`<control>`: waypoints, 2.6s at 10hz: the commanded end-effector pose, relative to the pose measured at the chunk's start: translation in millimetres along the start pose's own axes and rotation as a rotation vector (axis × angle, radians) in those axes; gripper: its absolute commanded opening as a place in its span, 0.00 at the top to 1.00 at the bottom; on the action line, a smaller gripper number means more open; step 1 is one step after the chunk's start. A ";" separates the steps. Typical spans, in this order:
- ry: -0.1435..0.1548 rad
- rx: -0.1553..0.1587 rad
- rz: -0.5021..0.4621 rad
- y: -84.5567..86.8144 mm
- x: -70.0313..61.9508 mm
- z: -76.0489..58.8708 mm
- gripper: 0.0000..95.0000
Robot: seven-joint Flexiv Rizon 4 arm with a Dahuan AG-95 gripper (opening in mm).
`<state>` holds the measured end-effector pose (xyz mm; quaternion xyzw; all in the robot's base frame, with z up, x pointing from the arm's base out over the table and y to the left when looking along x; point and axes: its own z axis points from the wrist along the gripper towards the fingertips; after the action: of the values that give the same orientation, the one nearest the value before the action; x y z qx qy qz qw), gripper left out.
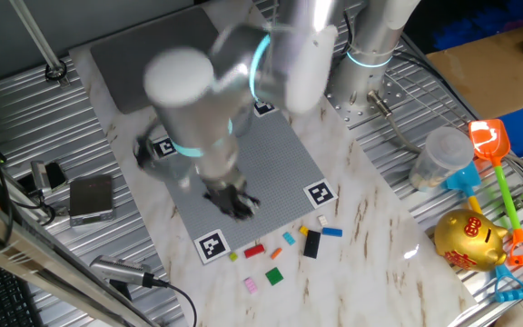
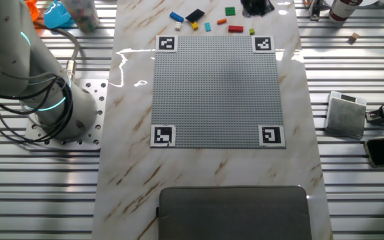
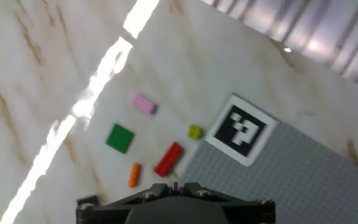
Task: Build with small Lego blocks
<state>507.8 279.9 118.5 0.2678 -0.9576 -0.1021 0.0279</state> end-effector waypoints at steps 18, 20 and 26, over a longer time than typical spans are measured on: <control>0.140 -0.003 -0.191 36.1 7.2 32.9 1.00; 0.152 0.000 -0.210 36.1 7.2 32.9 1.00; 0.196 0.033 -0.250 64.4 39.5 55.0 1.00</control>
<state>434.1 323.7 77.9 0.3946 -0.9108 -0.0634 0.1038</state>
